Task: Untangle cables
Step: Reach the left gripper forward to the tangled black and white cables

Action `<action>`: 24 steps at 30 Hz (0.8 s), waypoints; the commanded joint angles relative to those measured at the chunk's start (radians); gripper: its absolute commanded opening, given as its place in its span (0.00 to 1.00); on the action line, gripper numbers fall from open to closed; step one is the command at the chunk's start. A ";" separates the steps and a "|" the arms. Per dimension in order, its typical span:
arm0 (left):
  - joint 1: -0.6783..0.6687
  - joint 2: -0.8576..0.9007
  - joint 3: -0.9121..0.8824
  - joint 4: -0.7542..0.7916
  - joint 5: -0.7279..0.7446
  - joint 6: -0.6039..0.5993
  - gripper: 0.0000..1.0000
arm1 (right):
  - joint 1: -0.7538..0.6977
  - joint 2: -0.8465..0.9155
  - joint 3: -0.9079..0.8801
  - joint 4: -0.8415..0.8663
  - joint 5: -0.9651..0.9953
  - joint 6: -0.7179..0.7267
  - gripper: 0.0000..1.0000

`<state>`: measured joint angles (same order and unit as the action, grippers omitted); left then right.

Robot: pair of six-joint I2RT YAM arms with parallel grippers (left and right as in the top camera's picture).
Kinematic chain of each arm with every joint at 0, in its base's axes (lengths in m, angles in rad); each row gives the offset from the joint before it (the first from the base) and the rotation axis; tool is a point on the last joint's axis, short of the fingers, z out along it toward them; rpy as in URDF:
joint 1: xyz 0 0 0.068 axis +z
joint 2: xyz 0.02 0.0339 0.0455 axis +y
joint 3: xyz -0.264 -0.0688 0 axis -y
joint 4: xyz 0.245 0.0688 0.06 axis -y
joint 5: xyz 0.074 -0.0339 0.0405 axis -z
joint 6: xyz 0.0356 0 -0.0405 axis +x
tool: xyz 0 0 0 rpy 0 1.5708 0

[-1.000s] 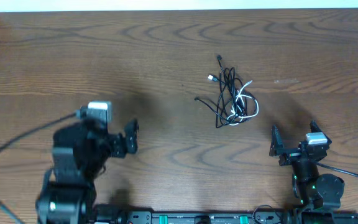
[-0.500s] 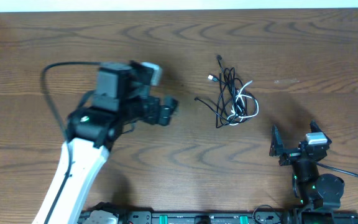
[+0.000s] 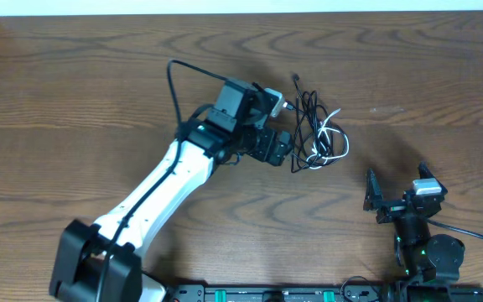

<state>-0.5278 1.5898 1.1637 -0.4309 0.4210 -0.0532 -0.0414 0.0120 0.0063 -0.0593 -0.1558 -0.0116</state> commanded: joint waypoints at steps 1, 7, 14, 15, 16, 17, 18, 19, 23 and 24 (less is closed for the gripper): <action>-0.007 0.061 0.090 0.002 0.016 -0.047 0.98 | 0.004 -0.005 -0.001 -0.005 0.007 -0.008 0.99; -0.008 0.150 0.171 -0.005 0.025 -0.063 0.98 | 0.004 -0.005 -0.001 -0.005 0.007 -0.008 0.99; -0.009 0.161 0.177 -0.002 0.024 -0.056 0.98 | 0.004 -0.005 -0.001 -0.005 0.007 -0.008 0.99; -0.009 0.161 0.177 0.000 0.024 -0.056 0.97 | 0.004 -0.005 -0.001 -0.005 0.007 -0.008 0.99; -0.008 0.161 0.177 0.000 0.024 -0.057 0.98 | 0.004 -0.005 -0.001 -0.005 0.007 -0.008 0.99; -0.008 0.161 0.177 -0.001 0.024 -0.056 0.98 | 0.004 -0.005 -0.001 -0.005 0.007 -0.008 0.99; -0.008 0.161 0.177 -0.001 0.024 -0.056 0.98 | 0.004 -0.005 -0.001 -0.005 0.007 -0.008 0.99; -0.008 0.161 0.177 0.000 0.024 -0.056 0.98 | 0.004 -0.005 -0.001 -0.005 0.007 -0.008 0.99; -0.009 0.161 0.176 -0.011 0.024 -0.057 0.98 | 0.004 -0.005 -0.001 -0.005 0.007 -0.008 0.99; -0.009 0.161 0.176 -0.008 0.025 -0.060 0.98 | 0.004 -0.005 -0.001 -0.005 0.007 -0.008 0.99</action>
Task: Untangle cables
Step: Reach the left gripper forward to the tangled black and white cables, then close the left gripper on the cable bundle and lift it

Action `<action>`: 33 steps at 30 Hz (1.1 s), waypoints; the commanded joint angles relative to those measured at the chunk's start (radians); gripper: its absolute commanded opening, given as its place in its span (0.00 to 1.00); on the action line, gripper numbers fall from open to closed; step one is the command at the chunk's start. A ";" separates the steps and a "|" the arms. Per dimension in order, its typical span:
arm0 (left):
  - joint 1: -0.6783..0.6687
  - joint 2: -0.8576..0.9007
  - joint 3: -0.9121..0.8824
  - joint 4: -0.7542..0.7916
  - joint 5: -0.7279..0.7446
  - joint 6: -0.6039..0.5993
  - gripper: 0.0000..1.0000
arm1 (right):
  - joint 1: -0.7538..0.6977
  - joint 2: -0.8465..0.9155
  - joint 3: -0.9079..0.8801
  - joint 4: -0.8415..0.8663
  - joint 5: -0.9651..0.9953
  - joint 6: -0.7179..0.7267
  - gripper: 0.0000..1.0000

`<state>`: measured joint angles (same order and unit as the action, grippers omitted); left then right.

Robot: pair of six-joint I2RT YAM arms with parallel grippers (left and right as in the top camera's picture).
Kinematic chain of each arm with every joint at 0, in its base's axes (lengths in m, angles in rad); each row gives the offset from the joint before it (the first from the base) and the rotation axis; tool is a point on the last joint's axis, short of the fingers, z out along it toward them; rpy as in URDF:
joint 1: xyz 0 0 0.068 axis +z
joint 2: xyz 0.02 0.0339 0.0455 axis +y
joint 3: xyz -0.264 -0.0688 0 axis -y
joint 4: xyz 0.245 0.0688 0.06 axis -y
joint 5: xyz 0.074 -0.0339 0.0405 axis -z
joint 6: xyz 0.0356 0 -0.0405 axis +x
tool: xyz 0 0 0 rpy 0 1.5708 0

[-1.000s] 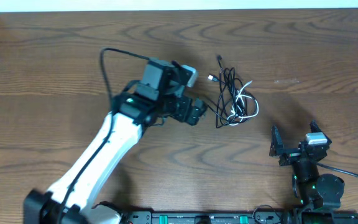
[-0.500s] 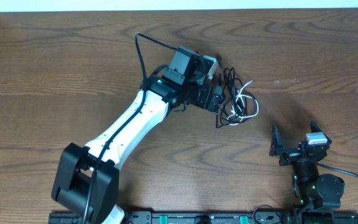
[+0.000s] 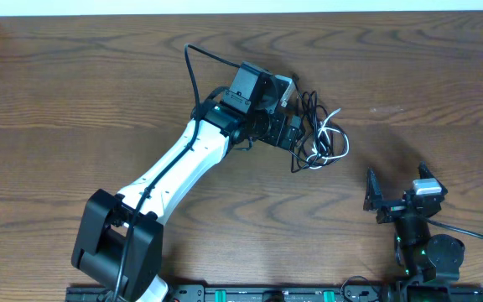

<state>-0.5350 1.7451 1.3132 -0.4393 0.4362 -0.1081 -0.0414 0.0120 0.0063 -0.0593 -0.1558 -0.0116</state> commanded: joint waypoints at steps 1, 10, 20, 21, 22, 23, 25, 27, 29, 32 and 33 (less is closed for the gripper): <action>-0.006 0.006 0.027 0.011 0.009 -0.032 0.98 | 0.004 -0.005 -0.001 -0.005 0.007 -0.008 0.99; -0.141 0.024 0.027 0.069 -0.177 -0.055 0.98 | 0.004 -0.005 -0.001 -0.005 0.007 -0.008 0.99; -0.151 0.141 0.027 0.159 -0.206 -0.120 0.98 | 0.004 -0.005 -0.001 -0.005 0.007 -0.008 0.99; -0.151 0.159 0.027 0.175 -0.206 -0.139 0.98 | 0.004 -0.005 -0.001 -0.005 0.007 -0.008 0.99; -0.151 0.165 0.027 0.181 -0.206 -0.145 0.98 | 0.004 -0.005 -0.001 -0.005 0.007 -0.008 0.99; -0.151 0.177 0.027 0.194 -0.206 -0.156 0.98 | 0.004 -0.005 -0.001 -0.005 0.007 -0.008 0.99; -0.151 0.192 0.027 0.209 -0.206 -0.160 0.98 | 0.004 -0.005 -0.001 -0.005 0.007 -0.008 0.99; -0.151 0.202 0.027 0.218 -0.206 -0.160 0.98 | 0.004 -0.005 -0.001 -0.005 0.007 -0.008 0.99; -0.151 0.203 0.027 0.224 -0.206 -0.160 0.98 | 0.004 -0.005 -0.001 -0.005 0.007 -0.008 0.99; -0.151 0.203 0.027 0.229 -0.209 -0.160 0.89 | 0.004 -0.005 -0.001 -0.005 0.007 -0.008 0.99; -0.151 0.203 0.027 0.229 -0.214 -0.159 0.73 | 0.004 -0.005 -0.001 -0.005 0.007 -0.008 0.99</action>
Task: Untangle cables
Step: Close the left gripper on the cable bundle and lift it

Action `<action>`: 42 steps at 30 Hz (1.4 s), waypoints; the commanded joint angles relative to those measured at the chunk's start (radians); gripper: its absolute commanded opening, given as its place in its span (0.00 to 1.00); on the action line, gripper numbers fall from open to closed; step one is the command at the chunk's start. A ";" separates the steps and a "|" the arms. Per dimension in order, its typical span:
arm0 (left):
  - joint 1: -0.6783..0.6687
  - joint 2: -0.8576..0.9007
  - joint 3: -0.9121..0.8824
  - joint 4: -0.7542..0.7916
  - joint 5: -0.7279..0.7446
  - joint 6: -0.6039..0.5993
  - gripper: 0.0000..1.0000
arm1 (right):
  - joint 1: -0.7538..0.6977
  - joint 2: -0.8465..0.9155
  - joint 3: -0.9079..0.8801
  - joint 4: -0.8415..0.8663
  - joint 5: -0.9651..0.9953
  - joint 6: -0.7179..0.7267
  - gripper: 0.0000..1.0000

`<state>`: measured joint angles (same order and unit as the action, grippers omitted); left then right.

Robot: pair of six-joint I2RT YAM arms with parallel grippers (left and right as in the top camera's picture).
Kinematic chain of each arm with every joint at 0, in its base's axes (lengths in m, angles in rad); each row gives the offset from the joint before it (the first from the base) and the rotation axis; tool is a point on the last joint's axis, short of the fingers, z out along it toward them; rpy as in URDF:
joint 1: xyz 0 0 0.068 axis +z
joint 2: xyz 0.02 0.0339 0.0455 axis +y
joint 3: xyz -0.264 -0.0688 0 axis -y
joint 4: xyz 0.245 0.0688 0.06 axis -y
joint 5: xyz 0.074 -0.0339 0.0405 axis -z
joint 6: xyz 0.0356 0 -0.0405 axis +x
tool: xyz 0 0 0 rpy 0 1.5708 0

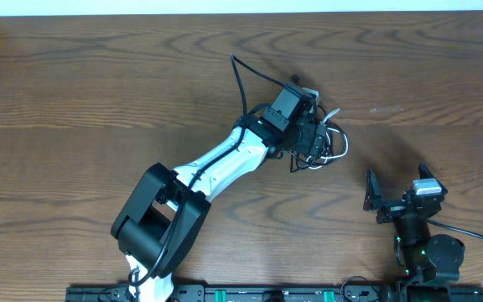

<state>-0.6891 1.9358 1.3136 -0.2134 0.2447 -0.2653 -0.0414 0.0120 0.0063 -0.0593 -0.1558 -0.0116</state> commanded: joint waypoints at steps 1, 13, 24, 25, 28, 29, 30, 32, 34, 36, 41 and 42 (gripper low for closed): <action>0.003 0.012 0.026 0.003 -0.022 -0.003 0.55 | 0.004 -0.005 -0.001 -0.005 0.007 -0.008 0.99; 0.003 0.012 0.026 -0.017 -0.022 -0.002 0.11 | 0.004 -0.005 -0.001 -0.005 0.007 -0.008 0.99; 0.003 -0.161 0.027 -0.146 -0.023 0.148 0.08 | 0.004 -0.005 -0.001 -0.005 0.007 -0.008 0.99; 0.003 -0.199 0.027 -0.170 -0.032 0.173 0.08 | 0.004 -0.005 -0.001 -0.005 0.007 -0.008 0.99; 0.005 -0.301 0.027 -0.227 -0.076 0.213 0.08 | 0.004 -0.005 -0.001 -0.005 0.007 -0.008 0.99; 0.005 -0.343 0.027 -0.253 -0.091 0.236 0.08 | 0.004 -0.005 -0.001 -0.005 0.007 -0.008 0.99; 0.005 -0.378 0.027 -0.274 -0.105 0.248 0.08 | 0.004 -0.005 -0.001 -0.005 0.007 -0.008 0.99; 0.005 -0.436 0.027 -0.312 -0.108 0.278 0.08 | 0.004 -0.005 -0.001 -0.005 0.007 -0.008 0.99; 0.005 -0.483 0.027 -0.349 -0.108 0.308 0.08 | 0.004 -0.005 -0.001 -0.005 0.007 -0.008 0.99; 0.005 -0.542 0.027 -0.409 -0.108 0.357 0.08 | 0.004 -0.005 -0.001 -0.005 0.007 -0.008 0.99; 0.005 -0.600 0.027 -0.484 -0.108 0.405 0.08 | 0.004 -0.005 -0.001 -0.005 0.007 -0.008 0.99; 0.005 -0.605 0.027 -0.492 -0.108 0.408 0.08 | 0.004 -0.005 -0.001 -0.005 0.007 -0.008 0.99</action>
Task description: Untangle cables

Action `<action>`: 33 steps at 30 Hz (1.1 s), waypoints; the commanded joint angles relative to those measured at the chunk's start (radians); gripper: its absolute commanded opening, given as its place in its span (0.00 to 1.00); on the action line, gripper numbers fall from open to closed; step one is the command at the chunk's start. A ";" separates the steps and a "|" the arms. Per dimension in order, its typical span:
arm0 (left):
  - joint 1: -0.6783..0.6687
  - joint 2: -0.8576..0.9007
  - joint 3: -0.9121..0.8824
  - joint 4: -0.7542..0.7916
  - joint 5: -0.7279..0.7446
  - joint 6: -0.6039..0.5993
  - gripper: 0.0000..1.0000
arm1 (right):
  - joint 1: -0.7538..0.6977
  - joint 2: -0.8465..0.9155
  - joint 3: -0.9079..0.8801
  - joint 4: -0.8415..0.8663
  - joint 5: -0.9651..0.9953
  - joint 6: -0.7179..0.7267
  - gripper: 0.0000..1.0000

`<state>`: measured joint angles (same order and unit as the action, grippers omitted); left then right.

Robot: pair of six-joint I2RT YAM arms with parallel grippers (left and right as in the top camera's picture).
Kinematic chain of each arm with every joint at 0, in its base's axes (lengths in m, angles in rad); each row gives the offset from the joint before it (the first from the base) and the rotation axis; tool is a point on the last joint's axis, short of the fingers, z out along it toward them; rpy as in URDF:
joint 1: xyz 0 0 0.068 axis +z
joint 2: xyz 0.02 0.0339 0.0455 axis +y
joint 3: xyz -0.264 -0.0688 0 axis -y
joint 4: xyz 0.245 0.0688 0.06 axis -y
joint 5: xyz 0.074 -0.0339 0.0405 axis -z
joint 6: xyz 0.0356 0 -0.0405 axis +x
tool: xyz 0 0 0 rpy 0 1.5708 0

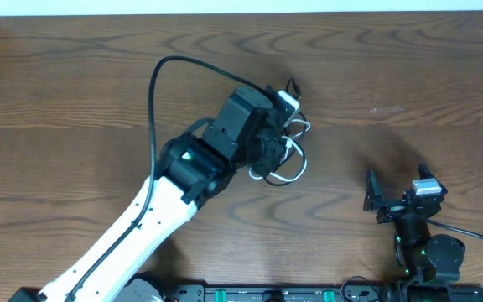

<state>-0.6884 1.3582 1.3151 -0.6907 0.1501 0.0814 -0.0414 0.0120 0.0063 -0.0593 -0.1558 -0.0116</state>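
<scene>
A tangle of black and white cables (293,156) hangs at the tip of my left gripper (272,157), a white loop drooping below it and a black end (290,84) sticking out behind. The left arm is raised toward the camera, and its wrist covers most of the fingers and the rest of the bundle. The gripper looks shut on the cables. At the table's front right, my right gripper (395,186) rests open and holds nothing, far from the cables.
The wooden table (74,92) carries nothing else. The left arm's own black lead (153,84) arcs high over the table's left middle. The right arm's base (426,256) sits at the front right edge.
The left arm has risen toward the camera and pulled back to the left. The cable tangle has moved left with it, off its former spot. The right arm has not moved.
The tangle lay at the table's middle right with my left gripper just left of it. The gripper was then at the bundle's edge, then down over it. Now the bundle is lifted and shifted left in that gripper. The right gripper stayed parked and open.
</scene>
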 commanded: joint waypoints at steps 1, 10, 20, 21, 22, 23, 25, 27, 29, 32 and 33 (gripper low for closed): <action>0.005 -0.027 0.025 -0.017 -0.013 0.061 0.08 | 0.004 -0.005 -0.001 -0.005 0.007 -0.008 0.99; 0.004 -0.026 0.025 -0.016 0.016 0.061 0.08 | 0.004 -0.005 -0.001 0.004 -0.059 0.000 0.99; 0.005 -0.026 0.025 0.013 0.024 0.061 0.08 | 0.003 -0.005 0.006 0.233 -0.326 0.202 0.99; 0.005 -0.026 0.025 0.015 0.025 0.061 0.08 | 0.003 -0.005 0.013 0.236 -0.326 0.218 0.99; 0.005 -0.026 0.025 0.018 0.025 0.061 0.08 | 0.002 -0.005 0.029 0.231 -0.326 0.237 0.99; 0.005 -0.026 0.025 0.019 0.025 0.061 0.08 | 0.002 -0.004 0.039 0.228 -0.326 0.245 0.99; 0.005 -0.026 0.025 0.024 0.024 0.061 0.08 | 0.002 0.011 0.074 0.218 -0.332 0.252 0.99; 0.005 -0.026 0.025 0.026 0.024 0.061 0.08 | 0.002 0.042 0.116 0.192 -0.333 0.251 0.99; 0.005 -0.026 0.025 0.031 0.024 0.061 0.08 | 0.001 0.109 0.182 0.140 -0.334 0.241 0.99; 0.005 -0.026 0.025 0.043 0.021 0.060 0.08 | -0.001 0.234 0.274 0.084 -0.346 0.222 0.99; 0.005 -0.026 0.025 0.047 0.021 0.060 0.08 | -0.001 0.306 0.318 0.069 -0.364 0.215 0.99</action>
<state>-0.6884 1.3434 1.3151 -0.6617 0.1585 0.1318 -0.0414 0.1951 0.2291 0.0372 -0.4835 0.2092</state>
